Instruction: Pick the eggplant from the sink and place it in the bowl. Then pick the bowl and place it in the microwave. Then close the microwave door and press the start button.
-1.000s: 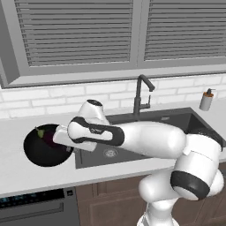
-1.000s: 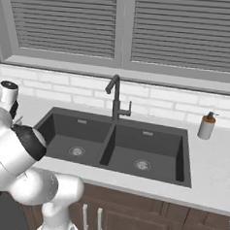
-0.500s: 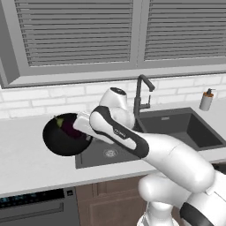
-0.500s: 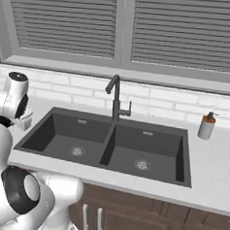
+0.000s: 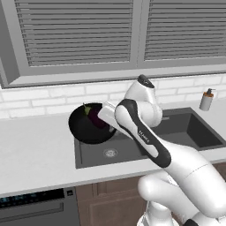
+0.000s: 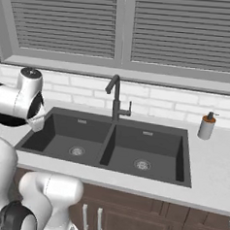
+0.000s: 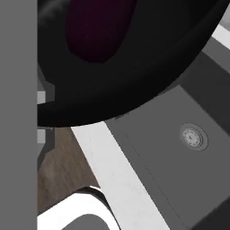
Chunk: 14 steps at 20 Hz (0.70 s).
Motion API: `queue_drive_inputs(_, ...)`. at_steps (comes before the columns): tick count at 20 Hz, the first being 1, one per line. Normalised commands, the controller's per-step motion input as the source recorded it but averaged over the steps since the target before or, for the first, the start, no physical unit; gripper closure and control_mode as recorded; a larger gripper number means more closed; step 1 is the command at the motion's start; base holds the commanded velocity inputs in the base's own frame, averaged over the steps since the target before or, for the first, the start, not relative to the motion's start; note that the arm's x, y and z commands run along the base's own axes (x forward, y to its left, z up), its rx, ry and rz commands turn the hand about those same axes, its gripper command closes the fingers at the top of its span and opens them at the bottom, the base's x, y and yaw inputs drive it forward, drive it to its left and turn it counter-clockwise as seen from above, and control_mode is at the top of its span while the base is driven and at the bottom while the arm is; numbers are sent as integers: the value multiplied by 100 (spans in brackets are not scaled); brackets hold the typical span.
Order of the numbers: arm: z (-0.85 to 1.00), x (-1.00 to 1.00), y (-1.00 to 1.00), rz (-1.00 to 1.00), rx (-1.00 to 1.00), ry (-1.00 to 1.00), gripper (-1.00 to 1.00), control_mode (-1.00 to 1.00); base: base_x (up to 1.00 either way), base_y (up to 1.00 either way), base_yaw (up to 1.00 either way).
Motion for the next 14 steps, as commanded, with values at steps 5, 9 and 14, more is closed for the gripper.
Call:
queue_drive_inputs(5, 13, -9, -79, -19, 0, 0, 100, -100, 0, 0, 0)
queue_drive_inputs(9, 11, -14, -50, -15, 0, 0, 100, -100, 0, 0, 0)
queue_drive_inputs(14, 1, -2, -9, -8, 0, 1, 100, -100, 0, 0, 0)
